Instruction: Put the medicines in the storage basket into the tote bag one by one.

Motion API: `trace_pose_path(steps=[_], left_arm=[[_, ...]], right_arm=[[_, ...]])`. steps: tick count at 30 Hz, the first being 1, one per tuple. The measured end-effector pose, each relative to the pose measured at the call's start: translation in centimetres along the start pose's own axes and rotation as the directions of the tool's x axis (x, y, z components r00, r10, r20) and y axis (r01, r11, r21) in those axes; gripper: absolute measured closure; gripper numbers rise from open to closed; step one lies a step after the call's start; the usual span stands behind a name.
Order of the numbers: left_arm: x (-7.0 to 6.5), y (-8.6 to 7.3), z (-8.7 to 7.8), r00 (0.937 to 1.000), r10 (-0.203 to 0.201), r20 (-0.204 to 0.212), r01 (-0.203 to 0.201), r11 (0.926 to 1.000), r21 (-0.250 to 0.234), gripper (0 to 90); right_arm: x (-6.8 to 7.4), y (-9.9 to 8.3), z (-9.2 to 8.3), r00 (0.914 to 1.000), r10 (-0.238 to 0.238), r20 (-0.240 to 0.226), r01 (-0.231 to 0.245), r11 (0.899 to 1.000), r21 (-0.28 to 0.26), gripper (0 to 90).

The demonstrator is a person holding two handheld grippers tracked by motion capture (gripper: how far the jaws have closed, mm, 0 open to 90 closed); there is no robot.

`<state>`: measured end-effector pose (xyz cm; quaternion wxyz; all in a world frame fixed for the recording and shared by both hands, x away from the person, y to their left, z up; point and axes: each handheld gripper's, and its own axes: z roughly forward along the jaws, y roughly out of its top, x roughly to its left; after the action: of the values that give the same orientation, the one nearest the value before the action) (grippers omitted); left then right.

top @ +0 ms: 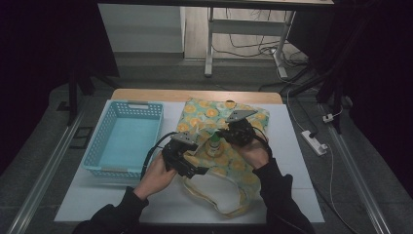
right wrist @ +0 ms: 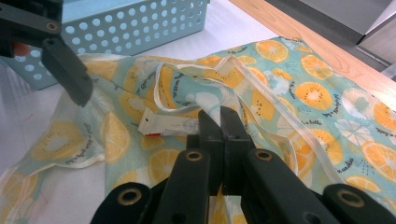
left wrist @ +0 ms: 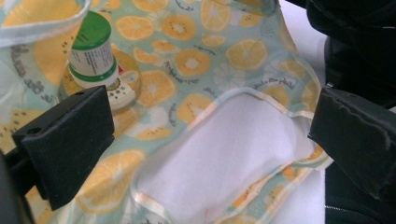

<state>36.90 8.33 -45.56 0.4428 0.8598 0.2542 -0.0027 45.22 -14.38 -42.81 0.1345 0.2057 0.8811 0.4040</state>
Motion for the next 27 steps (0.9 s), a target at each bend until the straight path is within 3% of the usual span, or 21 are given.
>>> trace_pose_path(steps=[4, 15, 27], left_arm=[[-0.4, -0.5, -0.1, 1.0, 0.006, 0.001, -0.006, 0.9999, 0.009, 0.0], [-1.3, -2.2, 0.0, 0.9986, 0.015, -0.051, -0.013, 0.9993, 0.034, 0.0], [-0.8, -3.8, 1.0, 0.996, -0.002, -0.089, 0.009, 0.9972, 0.075, 0.0]], right_arm=[[0.1, 0.0, 0.0, 1.0, -0.003, 0.0, 0.003, 1.0, -0.001, 88.9], [0.2, 0.1, -0.1, 1.0, -0.007, -0.004, 0.007, 1.0, 0.0, 88.9], [0.3, 0.0, 0.0, 0.9999, -0.008, -0.007, 0.008, 1.0, 0.004, 88.9]])
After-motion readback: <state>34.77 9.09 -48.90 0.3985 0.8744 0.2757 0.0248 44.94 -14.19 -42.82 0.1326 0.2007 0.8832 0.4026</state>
